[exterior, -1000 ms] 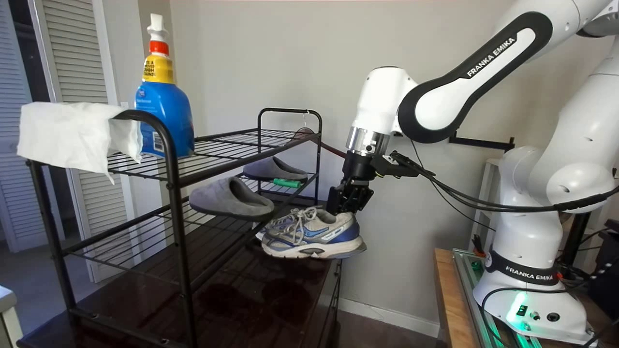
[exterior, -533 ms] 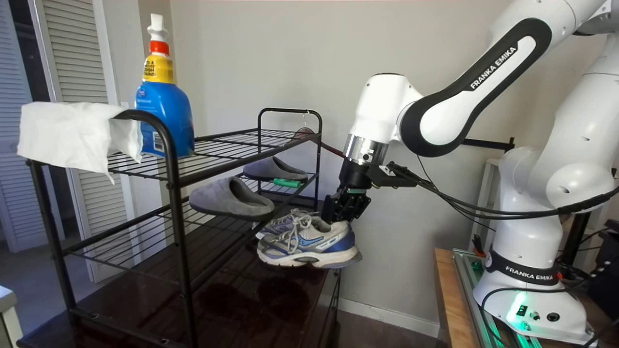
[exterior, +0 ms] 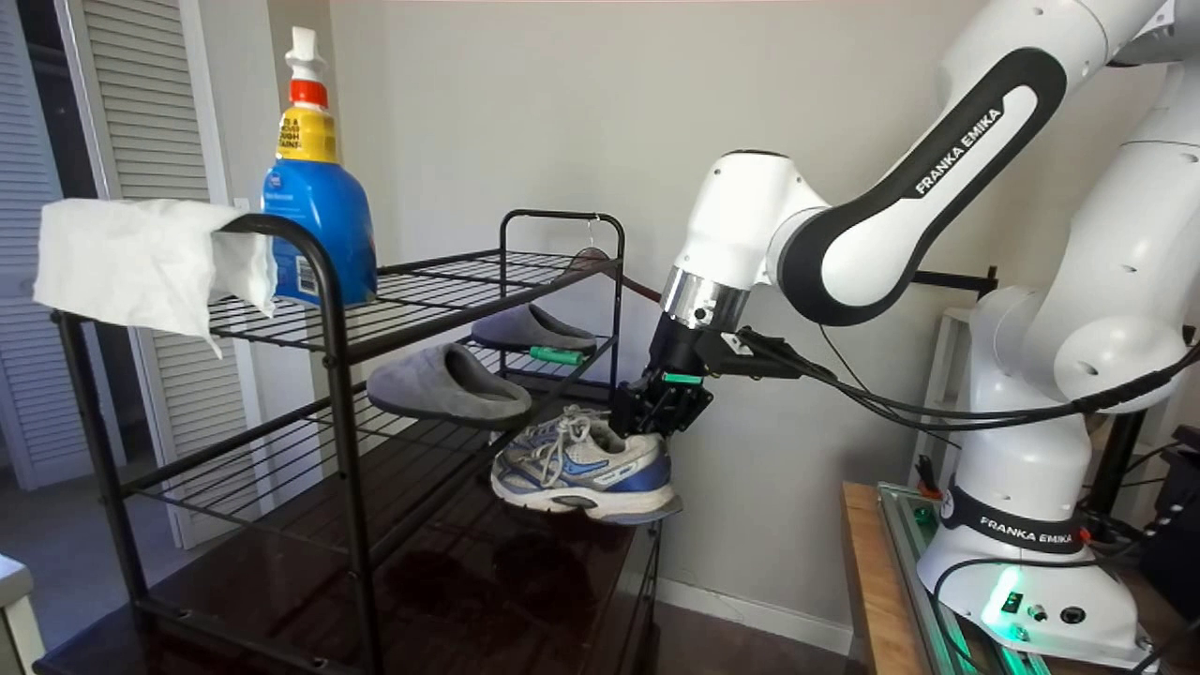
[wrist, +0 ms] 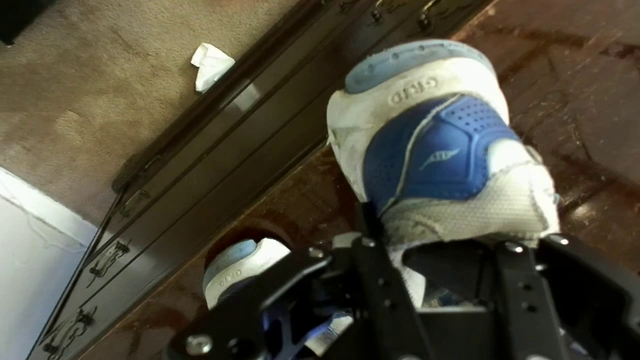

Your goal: Remove the sneakers from the shoe rack and place them on top of the cabinet.

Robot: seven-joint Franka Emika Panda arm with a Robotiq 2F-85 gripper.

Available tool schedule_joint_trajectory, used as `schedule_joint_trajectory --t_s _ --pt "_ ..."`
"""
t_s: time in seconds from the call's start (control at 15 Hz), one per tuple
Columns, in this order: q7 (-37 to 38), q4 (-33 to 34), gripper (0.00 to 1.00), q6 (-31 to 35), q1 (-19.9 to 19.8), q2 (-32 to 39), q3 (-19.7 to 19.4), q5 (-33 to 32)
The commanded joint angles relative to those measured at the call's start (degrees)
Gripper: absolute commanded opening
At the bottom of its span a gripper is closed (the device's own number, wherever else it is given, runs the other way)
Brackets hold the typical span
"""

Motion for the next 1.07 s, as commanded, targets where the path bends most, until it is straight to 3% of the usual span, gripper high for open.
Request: schedule_joint_trajectory --t_s 0.0,0.2,0.33,0.6,1.0 --pt "11.2 0.0 0.04 5.9 -4.1 2.7 4.3 -7.4" --pt "19.4 0.0 0.04 5.4 -7.7 3.4 6.8 -15.1" --pt "23.1 0.0 0.04 5.4 -12.0 3.3 10.5 -20.2" --pt "22.7 0.0 0.04 7.7 -16.4 3.9 13.4 -29.4" --pt "26.5 0.4 0.04 11.3 -23.3 4.7 17.6 -37.2"
